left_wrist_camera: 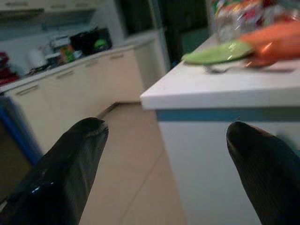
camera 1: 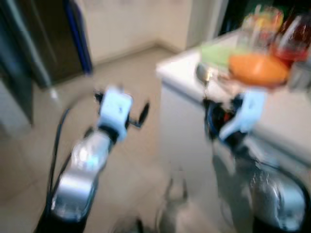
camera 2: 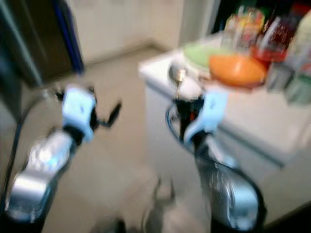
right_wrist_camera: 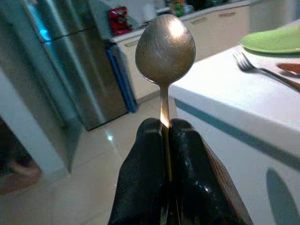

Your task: Setting the table

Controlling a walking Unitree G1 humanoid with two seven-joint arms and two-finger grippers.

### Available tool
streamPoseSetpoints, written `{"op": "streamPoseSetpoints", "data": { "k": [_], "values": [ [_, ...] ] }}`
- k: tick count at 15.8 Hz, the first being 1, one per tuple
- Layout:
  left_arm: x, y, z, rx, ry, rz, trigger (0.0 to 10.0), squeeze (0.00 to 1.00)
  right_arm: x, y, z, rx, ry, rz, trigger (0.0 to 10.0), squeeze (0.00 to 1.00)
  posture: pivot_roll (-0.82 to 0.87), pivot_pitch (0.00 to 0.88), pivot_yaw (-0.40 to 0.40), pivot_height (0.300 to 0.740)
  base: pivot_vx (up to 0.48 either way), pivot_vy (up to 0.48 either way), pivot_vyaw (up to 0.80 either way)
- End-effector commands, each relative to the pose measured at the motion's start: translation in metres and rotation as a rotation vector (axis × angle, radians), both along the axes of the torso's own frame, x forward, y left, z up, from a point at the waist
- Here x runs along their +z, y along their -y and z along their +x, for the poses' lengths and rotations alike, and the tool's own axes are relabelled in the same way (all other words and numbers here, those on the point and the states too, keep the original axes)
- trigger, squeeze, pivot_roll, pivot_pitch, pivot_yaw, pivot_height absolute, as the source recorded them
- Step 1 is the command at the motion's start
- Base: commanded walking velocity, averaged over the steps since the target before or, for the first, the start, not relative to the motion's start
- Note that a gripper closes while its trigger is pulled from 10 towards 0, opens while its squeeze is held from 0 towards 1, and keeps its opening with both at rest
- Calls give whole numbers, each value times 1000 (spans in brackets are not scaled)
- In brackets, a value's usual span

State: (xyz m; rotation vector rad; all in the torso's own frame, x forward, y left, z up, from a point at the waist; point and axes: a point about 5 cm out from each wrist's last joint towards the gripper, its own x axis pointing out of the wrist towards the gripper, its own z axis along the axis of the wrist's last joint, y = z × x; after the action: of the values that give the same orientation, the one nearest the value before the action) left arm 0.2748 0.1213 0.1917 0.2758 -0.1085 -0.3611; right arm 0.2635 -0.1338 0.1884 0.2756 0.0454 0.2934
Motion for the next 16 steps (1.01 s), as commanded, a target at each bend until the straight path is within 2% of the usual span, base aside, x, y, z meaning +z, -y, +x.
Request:
{"op": "streamPoseSetpoints", "data": {
  "k": [1,4,9,12,15,16],
  "values": [
    [3,1,1,0,17,2,10000,0,4,1,1,-6,17,-6,10000,0,7,0,-12,740,0,0,0],
    [0,0,2,19,12,-8,10000,0,-2,3,3,-20,-14,-30,10000,0,12,0,-21,740,0,0,-175],
    [-6,-11,3,99,-14,-77,10000,0,-11,5,2,-43,-56,-27,10000,0,15,0,-26,740,0,0,-800],
    [-8,-13,4,125,-9,-82,10000,0,-19,10,0,-76,-74,-90,10000,0,15,0,-26,740,0,0,-800],
    [-8,-16,5,151,-4,-88,10000,0,-21,15,0,-125,-75,-95,10000,0,5,0,-23,740,0,0,-800],
    [-8,-17,6,160,-1,-92,10000,0,-19,18,-1,-165,-67,-98,10000,0,2,0,-21,740,0,-420,-800]
  ]
}}
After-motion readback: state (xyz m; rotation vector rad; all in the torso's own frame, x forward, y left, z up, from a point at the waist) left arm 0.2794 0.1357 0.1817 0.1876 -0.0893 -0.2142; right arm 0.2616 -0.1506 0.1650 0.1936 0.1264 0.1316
